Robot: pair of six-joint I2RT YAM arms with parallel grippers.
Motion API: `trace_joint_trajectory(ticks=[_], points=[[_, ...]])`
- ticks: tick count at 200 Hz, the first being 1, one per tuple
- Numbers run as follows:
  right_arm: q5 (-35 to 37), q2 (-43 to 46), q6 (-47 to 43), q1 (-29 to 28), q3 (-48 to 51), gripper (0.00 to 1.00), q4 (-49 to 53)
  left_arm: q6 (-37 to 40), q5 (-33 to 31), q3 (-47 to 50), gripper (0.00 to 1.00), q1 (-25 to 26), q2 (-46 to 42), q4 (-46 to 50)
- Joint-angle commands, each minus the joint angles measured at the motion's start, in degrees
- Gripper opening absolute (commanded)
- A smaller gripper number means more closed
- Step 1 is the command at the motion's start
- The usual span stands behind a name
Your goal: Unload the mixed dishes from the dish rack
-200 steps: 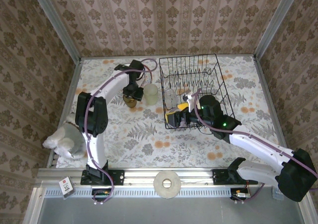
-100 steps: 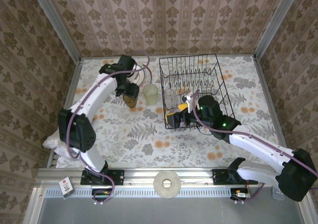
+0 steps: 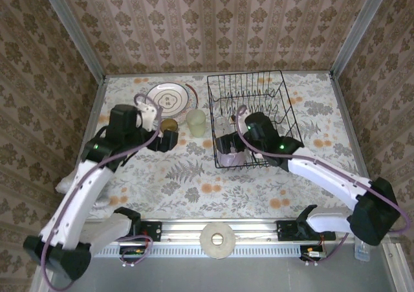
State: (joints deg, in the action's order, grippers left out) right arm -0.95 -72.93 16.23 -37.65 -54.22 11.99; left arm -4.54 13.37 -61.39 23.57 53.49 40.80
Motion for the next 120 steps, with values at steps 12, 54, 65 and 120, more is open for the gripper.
trace_joint_trajectory(ticks=[12, 54, 65, 120], points=[[4.96, -8.9, 4.83, 3.11, -9.06, 1.0, 10.05, -5.51, 12.53, 8.74, 1.0, -0.59, -9.71, -11.74], [5.68, -22.21, 6.8, 5.3, -21.97, 0.97, 17.83, -12.84, 17.09, 17.4, 1.0, -3.67, -14.41, -22.51], [6.04, -25.34, 6.87, 5.56, -25.4, 0.95, 20.03, -13.49, 19.01, 17.82, 1.0, -5.06, -14.12, -23.12], [7.2, -35.32, 7.67, 6.27, -36.04, 0.95, 25.0, -13.98, 21.88, 18.78, 1.0, -7.38, -15.49, -23.33]])
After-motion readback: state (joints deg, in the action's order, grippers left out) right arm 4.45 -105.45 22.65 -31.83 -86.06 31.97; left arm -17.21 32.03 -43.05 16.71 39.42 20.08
